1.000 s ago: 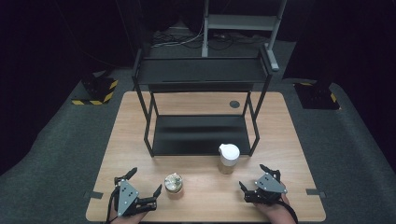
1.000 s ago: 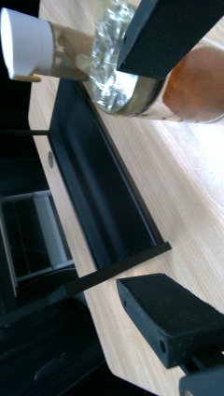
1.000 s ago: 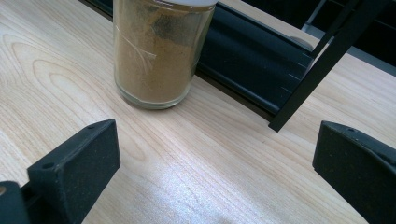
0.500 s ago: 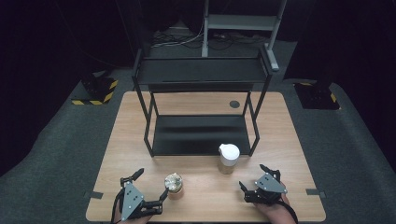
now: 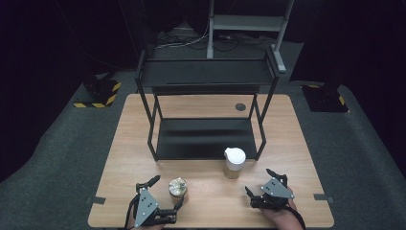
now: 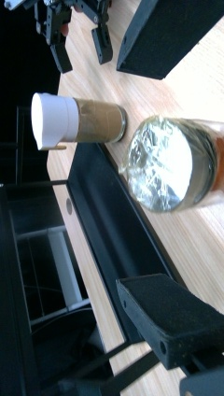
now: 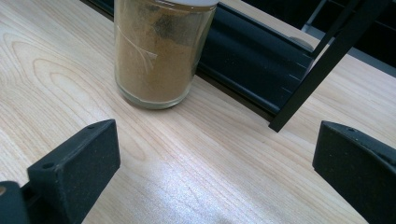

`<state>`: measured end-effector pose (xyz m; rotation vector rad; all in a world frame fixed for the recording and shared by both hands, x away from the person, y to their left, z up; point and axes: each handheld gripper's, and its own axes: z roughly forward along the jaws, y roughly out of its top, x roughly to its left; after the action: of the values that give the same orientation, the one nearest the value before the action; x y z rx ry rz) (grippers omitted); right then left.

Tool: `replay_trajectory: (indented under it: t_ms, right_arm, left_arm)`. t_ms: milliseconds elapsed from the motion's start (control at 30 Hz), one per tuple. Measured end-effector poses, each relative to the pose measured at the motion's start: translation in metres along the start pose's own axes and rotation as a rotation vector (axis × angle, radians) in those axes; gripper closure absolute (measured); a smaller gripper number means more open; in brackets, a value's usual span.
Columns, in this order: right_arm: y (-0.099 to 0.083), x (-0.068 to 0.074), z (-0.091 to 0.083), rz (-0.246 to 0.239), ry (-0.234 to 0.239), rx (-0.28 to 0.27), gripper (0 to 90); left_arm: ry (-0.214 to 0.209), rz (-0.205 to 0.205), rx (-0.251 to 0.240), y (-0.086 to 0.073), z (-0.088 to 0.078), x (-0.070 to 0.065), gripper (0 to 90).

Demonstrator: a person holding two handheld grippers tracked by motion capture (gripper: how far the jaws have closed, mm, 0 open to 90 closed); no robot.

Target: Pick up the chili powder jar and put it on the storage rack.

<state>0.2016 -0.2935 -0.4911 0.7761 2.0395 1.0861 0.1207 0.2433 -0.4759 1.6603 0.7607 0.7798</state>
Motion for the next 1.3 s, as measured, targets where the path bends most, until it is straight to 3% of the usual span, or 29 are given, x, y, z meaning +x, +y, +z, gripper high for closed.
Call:
replay_trajectory:
  t_ms: [400,600,800,967,1300]
  right_arm:
    - [0.0,-0.001,0.0,0.004,0.001,-0.002,0.0]
    - [0.0,-0.001,0.0,0.005,0.003,-0.002,0.0]
    - [0.0,-0.001,0.0,0.001,0.002,0.0,0.0]
    - [0.0,-0.001,0.0,0.005,0.002,-0.002,0.0]
    - [0.0,-0.001,0.0,0.004,0.001,0.002,0.0]
  left_arm:
    - [-0.005,-0.05,0.012,-0.011,0.015,-0.002,0.6]
    - [-0.013,-0.058,0.001,-0.017,0.018,-0.001,13.8]
    - [-0.024,-0.075,0.026,-0.02,0.021,0.001,19.9]
    - [-0.033,-0.087,0.014,-0.024,0.022,0.004,29.1]
    - [-0.041,-0.106,0.013,-0.025,0.022,0.007,34.0]
